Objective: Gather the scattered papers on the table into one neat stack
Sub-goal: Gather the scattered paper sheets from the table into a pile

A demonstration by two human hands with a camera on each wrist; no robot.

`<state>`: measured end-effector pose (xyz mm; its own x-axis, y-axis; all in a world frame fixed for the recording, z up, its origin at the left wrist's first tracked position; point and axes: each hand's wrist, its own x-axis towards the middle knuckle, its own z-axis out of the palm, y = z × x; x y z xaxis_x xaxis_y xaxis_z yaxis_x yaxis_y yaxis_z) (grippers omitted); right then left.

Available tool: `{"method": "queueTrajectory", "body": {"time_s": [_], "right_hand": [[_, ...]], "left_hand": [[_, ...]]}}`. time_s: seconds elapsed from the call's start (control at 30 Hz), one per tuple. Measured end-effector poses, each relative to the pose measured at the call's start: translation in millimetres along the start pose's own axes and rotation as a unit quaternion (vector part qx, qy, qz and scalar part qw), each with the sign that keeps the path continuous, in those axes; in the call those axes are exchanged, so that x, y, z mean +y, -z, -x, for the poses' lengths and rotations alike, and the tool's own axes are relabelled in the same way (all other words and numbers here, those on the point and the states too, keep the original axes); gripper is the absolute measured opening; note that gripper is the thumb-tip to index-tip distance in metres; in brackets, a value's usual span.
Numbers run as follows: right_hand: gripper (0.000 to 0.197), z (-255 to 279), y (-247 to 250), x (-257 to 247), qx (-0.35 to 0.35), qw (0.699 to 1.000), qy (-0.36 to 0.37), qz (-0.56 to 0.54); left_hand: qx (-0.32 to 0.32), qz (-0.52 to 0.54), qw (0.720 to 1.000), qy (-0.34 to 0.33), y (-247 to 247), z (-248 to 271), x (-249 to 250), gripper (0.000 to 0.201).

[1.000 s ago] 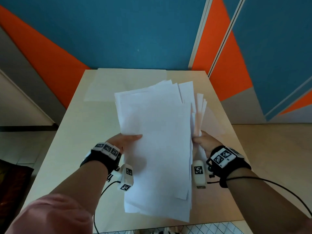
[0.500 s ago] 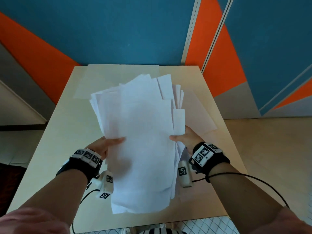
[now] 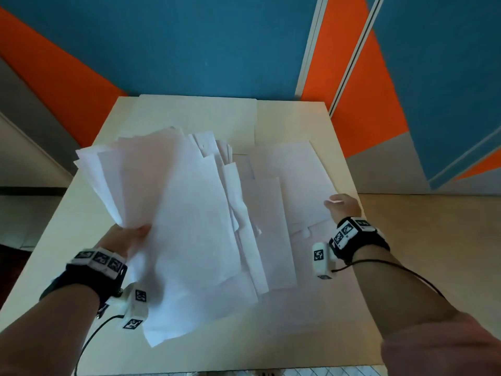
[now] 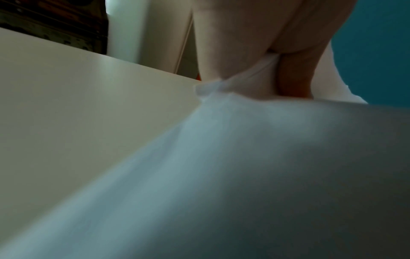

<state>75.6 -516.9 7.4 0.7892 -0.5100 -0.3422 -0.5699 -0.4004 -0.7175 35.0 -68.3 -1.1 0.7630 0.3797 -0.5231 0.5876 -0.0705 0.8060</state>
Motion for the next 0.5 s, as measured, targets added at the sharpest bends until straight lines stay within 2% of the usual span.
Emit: {"method": "queueTrajectory", "body": {"time_s": [0.1,0.2,0.3,0.4,0.5], "right_hand": [[0.046,-28.2,7.2,3.8,0.008,0.999,-0.025,0.034],[0.071,-44.9,2.2,-1.2,-0.003,0.996,-0.04,0.077],[0.091,-50.3,-11.1,-8.4,-0.02,0.981,-0.052,0.184],[0.09,-54.9,-25.6,-13.5,-0.055,0.977,-0.061,0.196],[0.074,-54.7,-32.3,-20.0,-0.096,0.973,-0.047,0.203]], "left_hand": [[0.025,0.007,1.0,0.012,14.2,-16.5,-16.9,0.063],[0.041,0.025,0.998,0.035,13.8,-2.1,-11.4,0.048],[0.054,0.025,0.998,0.036,12.8,6.6,-8.6,0.043],[0.064,0.033,0.997,0.036,13.5,11.6,-7.5,0.035],[0.062,0.028,0.997,0.047,14.0,14.8,-5.8,0.012]]}}
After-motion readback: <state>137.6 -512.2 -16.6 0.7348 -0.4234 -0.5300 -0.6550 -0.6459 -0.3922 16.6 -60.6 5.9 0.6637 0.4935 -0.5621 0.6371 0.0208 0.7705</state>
